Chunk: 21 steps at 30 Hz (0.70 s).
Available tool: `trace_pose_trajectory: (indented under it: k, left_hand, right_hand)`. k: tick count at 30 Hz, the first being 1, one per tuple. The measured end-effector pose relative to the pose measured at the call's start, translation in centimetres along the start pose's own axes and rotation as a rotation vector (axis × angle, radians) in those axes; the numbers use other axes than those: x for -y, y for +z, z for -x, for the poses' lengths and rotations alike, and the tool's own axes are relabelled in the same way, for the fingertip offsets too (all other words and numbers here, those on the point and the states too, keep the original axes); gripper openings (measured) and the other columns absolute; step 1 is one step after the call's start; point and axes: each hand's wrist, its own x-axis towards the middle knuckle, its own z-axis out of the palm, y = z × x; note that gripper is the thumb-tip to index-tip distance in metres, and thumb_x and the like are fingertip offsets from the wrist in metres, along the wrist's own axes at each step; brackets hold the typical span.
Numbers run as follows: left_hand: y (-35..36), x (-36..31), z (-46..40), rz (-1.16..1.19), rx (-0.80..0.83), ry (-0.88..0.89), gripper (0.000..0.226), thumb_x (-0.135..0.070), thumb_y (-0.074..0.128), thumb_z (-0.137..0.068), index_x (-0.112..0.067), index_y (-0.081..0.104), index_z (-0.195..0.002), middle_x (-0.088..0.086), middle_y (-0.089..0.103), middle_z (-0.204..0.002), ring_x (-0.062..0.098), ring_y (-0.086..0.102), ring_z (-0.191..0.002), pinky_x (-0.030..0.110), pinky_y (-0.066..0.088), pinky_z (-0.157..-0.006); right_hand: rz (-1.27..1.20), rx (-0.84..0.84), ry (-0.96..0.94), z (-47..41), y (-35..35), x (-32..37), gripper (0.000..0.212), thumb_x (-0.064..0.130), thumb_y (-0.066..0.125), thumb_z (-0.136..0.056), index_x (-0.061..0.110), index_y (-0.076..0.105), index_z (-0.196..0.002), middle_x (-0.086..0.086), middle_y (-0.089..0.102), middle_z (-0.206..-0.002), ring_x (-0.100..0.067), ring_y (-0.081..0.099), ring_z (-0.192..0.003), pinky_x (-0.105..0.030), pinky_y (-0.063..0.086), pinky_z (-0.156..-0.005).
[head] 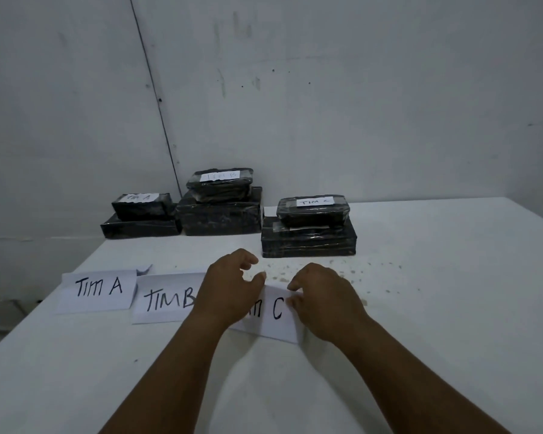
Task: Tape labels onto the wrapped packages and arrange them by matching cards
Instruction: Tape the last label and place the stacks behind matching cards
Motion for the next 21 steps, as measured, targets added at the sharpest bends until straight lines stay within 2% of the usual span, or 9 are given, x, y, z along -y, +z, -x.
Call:
trace_pose_trajectory:
  k: [3,9,15,18,21]
  left_hand:
    - [0.3,-0.7,0.6,0.062,-0.008,-0.008,0.021,-0.033,0.074,-0.091,-0.03,0.064,-0.108,-0.006,0.067,-0.113,0.009,0.063,-0.094,0.021,0.049,-0.077]
    - [1.4,-2.1,0.9,0.091,0.025,0.015,0.023,-0.034,0.073,-0.091,-0.03,0.066,-0.113,-0.009,0.066,-0.117,0.004,0.062,-0.097,0.009,0.042,-0.07]
    - [1.7,-2.8,0.7,0.016,0.012,0.031,0.026,-0.046,0.071,-0.09,-0.038,0.062,-0.112,-0.012,0.064,-0.122,0.007,0.06,-0.106,0.031,0.055,-0.089]
    - [1.4,-3.1,0.4,-0.098,-0.017,0.023,0.033,-0.056,0.066,-0.09,-0.037,0.06,-0.117,-0.01,0.062,-0.126,0.011,0.058,-0.112,0.029,0.047,-0.087]
    - [0.9,-3.9,-0.5,-0.136,-0.074,0.023,0.036,-0.056,0.062,-0.093,-0.033,0.061,-0.12,-0.006,0.061,-0.128,0.014,0.057,-0.114,0.027,0.04,-0.084]
  right_hand:
    - [-0.027,-0.014,0.04,0.0,-0.4,-1.1,0.019,0.031,0.066,-0.097,0.025,0.076,-0.111,0.004,0.069,-0.113,-0.018,0.062,-0.106,-0.032,0.052,-0.09]
    - [-0.042,-0.035,0.068,-0.3,-1.1,-3.6,0.024,0.031,0.066,-0.097,0.028,0.074,-0.119,0.005,0.066,-0.124,-0.016,0.061,-0.112,-0.029,0.049,-0.092]
    - [-0.054,-0.016,0.056,-0.5,-1.2,-4.7,0.026,0.032,0.065,-0.097,0.03,0.071,-0.123,0.005,0.065,-0.129,-0.016,0.06,-0.115,-0.027,0.047,-0.093]
    - [-0.11,-0.03,0.081,-0.6,-1.6,-4.8,0.028,0.04,0.067,-0.096,0.032,0.07,-0.123,0.008,0.062,-0.135,-0.015,0.058,-0.119,-0.028,0.045,-0.096]
    - [-0.187,-0.065,0.057,-1.1,-2.3,-4.8,0.034,0.046,0.067,-0.094,0.033,0.066,-0.125,0.009,0.06,-0.138,-0.013,0.055,-0.124,-0.03,0.043,-0.103]
